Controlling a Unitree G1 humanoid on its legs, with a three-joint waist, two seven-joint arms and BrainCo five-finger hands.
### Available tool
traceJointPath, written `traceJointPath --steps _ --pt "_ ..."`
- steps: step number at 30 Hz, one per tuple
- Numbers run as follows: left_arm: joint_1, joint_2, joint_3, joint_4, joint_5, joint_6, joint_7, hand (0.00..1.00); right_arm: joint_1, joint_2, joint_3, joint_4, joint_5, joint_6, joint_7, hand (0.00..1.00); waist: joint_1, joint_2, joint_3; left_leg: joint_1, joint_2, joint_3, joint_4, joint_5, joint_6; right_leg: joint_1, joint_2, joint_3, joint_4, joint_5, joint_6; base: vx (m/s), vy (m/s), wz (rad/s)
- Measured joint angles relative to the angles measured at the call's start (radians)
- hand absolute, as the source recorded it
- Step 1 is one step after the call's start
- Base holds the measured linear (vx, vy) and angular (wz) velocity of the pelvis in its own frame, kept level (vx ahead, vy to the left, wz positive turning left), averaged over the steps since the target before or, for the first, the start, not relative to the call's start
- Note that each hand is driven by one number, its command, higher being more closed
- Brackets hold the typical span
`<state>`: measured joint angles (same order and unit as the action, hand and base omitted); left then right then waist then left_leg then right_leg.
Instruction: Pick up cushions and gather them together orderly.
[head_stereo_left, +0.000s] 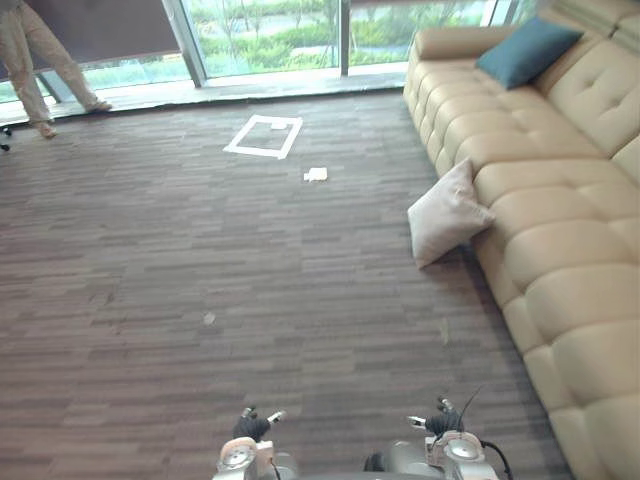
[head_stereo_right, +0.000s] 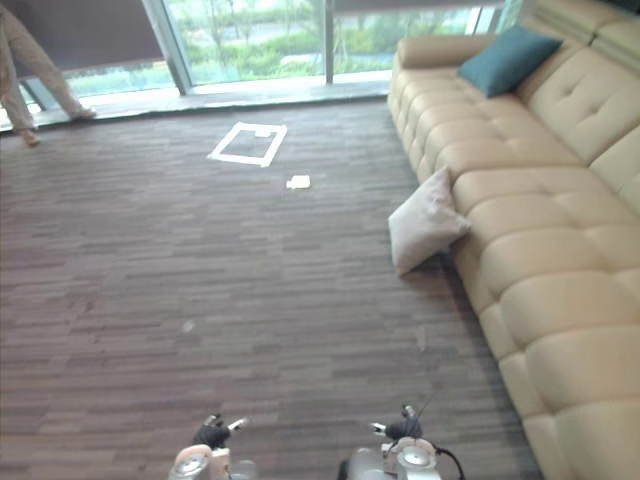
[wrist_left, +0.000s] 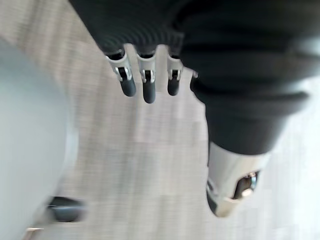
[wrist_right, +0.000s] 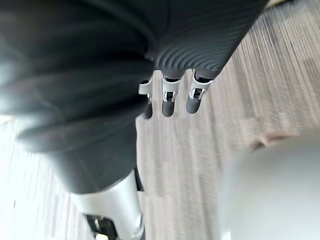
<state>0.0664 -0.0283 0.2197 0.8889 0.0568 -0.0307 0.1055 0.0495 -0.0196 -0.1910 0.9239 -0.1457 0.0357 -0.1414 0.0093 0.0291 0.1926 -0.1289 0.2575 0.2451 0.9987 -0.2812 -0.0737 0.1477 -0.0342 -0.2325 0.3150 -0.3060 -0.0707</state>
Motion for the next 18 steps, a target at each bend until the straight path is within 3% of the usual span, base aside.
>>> traceJointPath --steps 1,2,3,4,5,6,7,8,10,11,12,13,15,17,18 --pt "0.004 0.000 0.000 -0.018 -0.001 -0.001 0.000 0.00 -0.007 0.001 0.000 -0.001 0.000 0.006 -0.002 0.00 0.006 0.002 0.001 -0.068 -0.001 0.019 -0.087 -0.022 0.021 0.058 -0.002 0.020 -0.046 0.000 0.000 0.59 0.016 -0.44" --pt "0.005 0.000 0.000 -0.023 -0.001 -0.004 0.000 0.00 -0.007 0.002 0.000 -0.001 0.000 0.008 -0.004 0.00 0.008 0.003 0.001 -0.097 -0.005 0.024 -0.137 -0.023 0.023 0.082 -0.007 0.027 -0.066 0.000 0.000 0.61 0.101 -0.55" --pt "0.006 0.003 0.000 -0.029 -0.004 -0.010 0.004 0.00 -0.008 0.005 -0.002 0.006 0.000 0.011 -0.008 0.00 0.020 0.002 0.001 -0.148 -0.033 0.023 -0.329 0.004 0.006 0.132 -0.029 0.046 -0.099 -0.001 0.002 0.59 0.170 -0.70" --pt "0.012 0.006 -0.013 -0.025 -0.011 -0.011 0.009 0.00 0.000 -0.003 -0.004 0.027 -0.001 0.007 -0.009 0.00 0.028 0.010 -0.003 -0.150 -0.067 0.002 -0.555 0.106 -0.012 0.158 -0.022 0.081 -0.113 -0.008 0.028 0.70 0.237 -0.83" --pt "0.021 0.012 -0.023 -0.020 -0.014 -0.013 0.012 0.00 -0.003 -0.019 -0.002 0.039 -0.001 0.003 -0.011 0.00 0.035 0.017 -0.003 -0.155 -0.075 -0.020 -0.603 0.221 -0.003 0.177 -0.021 0.110 -0.116 -0.018 0.045 0.59 0.256 -0.83" --pt "0.017 0.030 -0.014 -0.012 -0.035 -0.019 0.015 0.00 -0.011 -0.001 0.010 0.053 -0.001 0.010 -0.015 0.00 0.047 -0.009 -0.003 -0.149 -0.106 -0.017 -0.573 0.229 0.033 0.202 -0.060 0.156 -0.114 -0.023 0.069 0.61 0.287 -0.42" --pt "0.014 0.043 -0.013 -0.011 -0.034 -0.016 0.022 0.00 -0.001 0.022 0.009 0.048 -0.002 0.008 -0.017 0.00 0.036 -0.047 -0.025 -0.149 -0.122 -0.007 -0.565 0.195 0.045 0.180 -0.093 0.171 -0.090 0.006 0.103 0.61 0.307 -0.28" --pt "0.015 0.048 -0.012 -0.012 -0.032 -0.016 0.022 0.00 0.012 0.029 0.006 0.048 -0.005 0.010 -0.017 0.00 0.040 -0.060 -0.034 -0.151 -0.133 -0.001 -0.550 0.173 0.060 0.154 -0.105 0.202 -0.048 0.025 0.117 0.71 0.360 -0.08" --pt "0.011 0.061 -0.013 0.007 -0.030 -0.010 0.024 0.00 0.011 0.046 -0.003 0.045 -0.008 0.009 -0.016 0.00 0.042 -0.079 -0.035 -0.103 -0.162 0.022 -0.526 0.103 0.082 0.062 -0.136 0.259 0.197 0.102 0.174 0.58 0.297 -0.13" --pt "0.002 0.068 -0.013 0.018 -0.030 -0.006 0.024 0.00 0.010 0.045 -0.003 0.039 -0.011 0.008 -0.014 0.00 0.039 -0.091 -0.029 -0.054 -0.183 0.033 -0.542 0.079 0.090 0.002 -0.155 0.278 0.361 0.187 0.200 0.44 0.191 0.00" --pt "-0.005 0.071 -0.012 0.034 -0.030 0.000 0.026 0.00 0.012 0.037 -0.004 0.035 -0.012 0.005 -0.013 0.00 0.035 -0.082 -0.023 -0.001 -0.197 0.039 -0.553 0.048 0.095 -0.071 -0.172 0.288 0.534 0.219 0.225 0.63 0.227 -0.13" --pt "-0.005 0.066 -0.013 0.052 -0.029 0.004 0.026 0.00 0.013 0.023 0.001 0.028 -0.012 -0.003 -0.012 0.00 0.034 -0.076 -0.018 0.091 -0.201 0.054 -0.574 0.008 0.099 -0.153 -0.175 0.284 0.701 0.179 0.208 0.52 0.163 -0.23" --pt "-0.003 0.058 -0.015 0.059 -0.024 0.006 0.026 0.00 0.012 0.019 0.003 0.008 -0.011 -0.010 -0.011 0.00 0.029 -0.061 -0.019 0.203 -0.200 0.072 -0.640 -0.019 0.098 -0.257 -0.174 0.215 0.765 0.115 0.179 0.44 0.109 -0.27" --pt "0.002 0.059 -0.022 0.083 -0.019 0.009 0.025 0.00 0.001 0.020 0.002 -0.014 -0.009 -0.025 -0.011 0.00 0.007 -0.054 -0.019 0.312 -0.188 0.082 -0.735 -0.024 0.093 -0.385 -0.168 0.062 0.647 0.048 0.128 0.51 0.042 -0.06" --pt "0.000 0.059 -0.022 0.087 -0.019 0.011 0.025 0.00 -0.007 0.020 -0.001 -0.014 -0.009 -0.027 -0.010 0.00 -0.002 -0.053 -0.018 0.348 -0.182 0.090 -0.768 -0.023 0.093 -0.415 -0.161 0.013 0.569 0.044 0.129 0.62 -0.022 0.04"
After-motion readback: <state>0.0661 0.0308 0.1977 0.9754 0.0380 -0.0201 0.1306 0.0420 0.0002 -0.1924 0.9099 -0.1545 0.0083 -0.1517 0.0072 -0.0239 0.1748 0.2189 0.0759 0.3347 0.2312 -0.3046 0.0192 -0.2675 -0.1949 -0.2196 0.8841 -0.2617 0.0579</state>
